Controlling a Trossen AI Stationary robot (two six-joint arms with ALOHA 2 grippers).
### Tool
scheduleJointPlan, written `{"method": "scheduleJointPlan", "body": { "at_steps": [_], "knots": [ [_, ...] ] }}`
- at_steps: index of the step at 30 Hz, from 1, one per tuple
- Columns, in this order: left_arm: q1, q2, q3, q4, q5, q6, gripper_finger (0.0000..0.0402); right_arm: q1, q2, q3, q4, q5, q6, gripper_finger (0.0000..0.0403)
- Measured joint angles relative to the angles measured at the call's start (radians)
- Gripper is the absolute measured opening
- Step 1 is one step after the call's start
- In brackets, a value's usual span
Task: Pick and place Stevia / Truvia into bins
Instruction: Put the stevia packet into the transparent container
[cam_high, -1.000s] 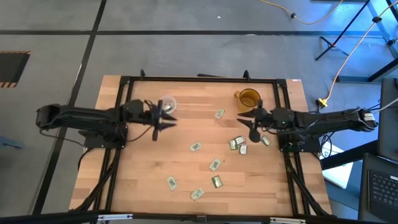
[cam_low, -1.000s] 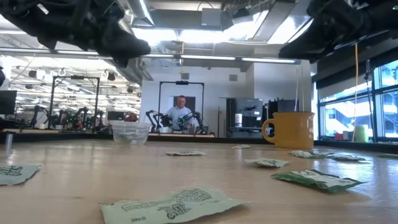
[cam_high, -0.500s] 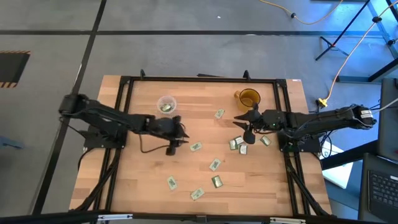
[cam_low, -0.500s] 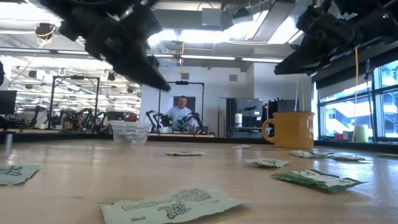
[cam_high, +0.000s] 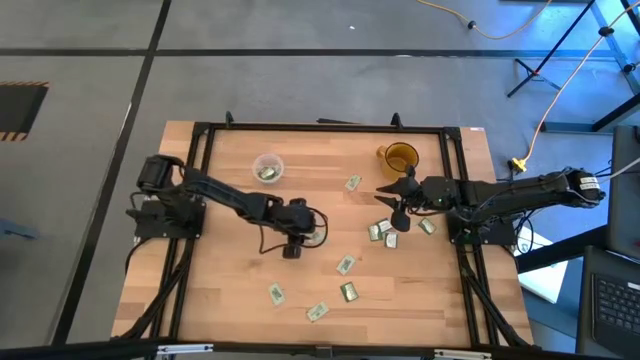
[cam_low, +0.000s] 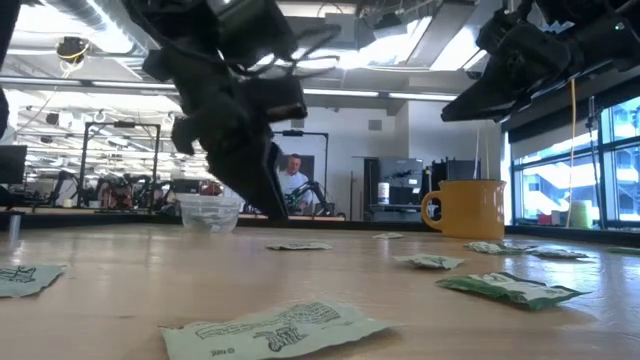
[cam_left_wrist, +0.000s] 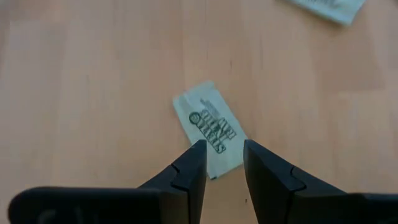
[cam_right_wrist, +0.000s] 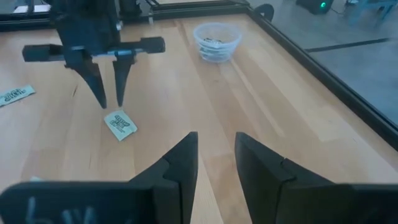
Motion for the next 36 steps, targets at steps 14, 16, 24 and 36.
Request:
{"method": "scheduleJointPlan", "body": {
  "at_steps": [14,16,24,36],
  "knots": [
    [0.000,0.092,0.022,-0.042,-0.010,-0.041,0.0100,0.000,0.000,0.000,-0.014,0.000,0.002,0.0110],
    [0.000,0.093,0.021,-0.046,-0.013,-0.041,0.0099,0.000,0.000,0.000,-0.015,0.000,0.002,0.0110],
    [0.000,0.094,0.019,-0.051,-0.018,-0.040,0.0060,0.000,0.000,0.000,-0.016,0.000,0.002,0.0110],
    [0.000,0.000,0.008,-0.140,-0.014,-0.022,0.0006,0.000,0.000,0.000,-0.018,0.000,0.002,0.0110]
  ]
}}
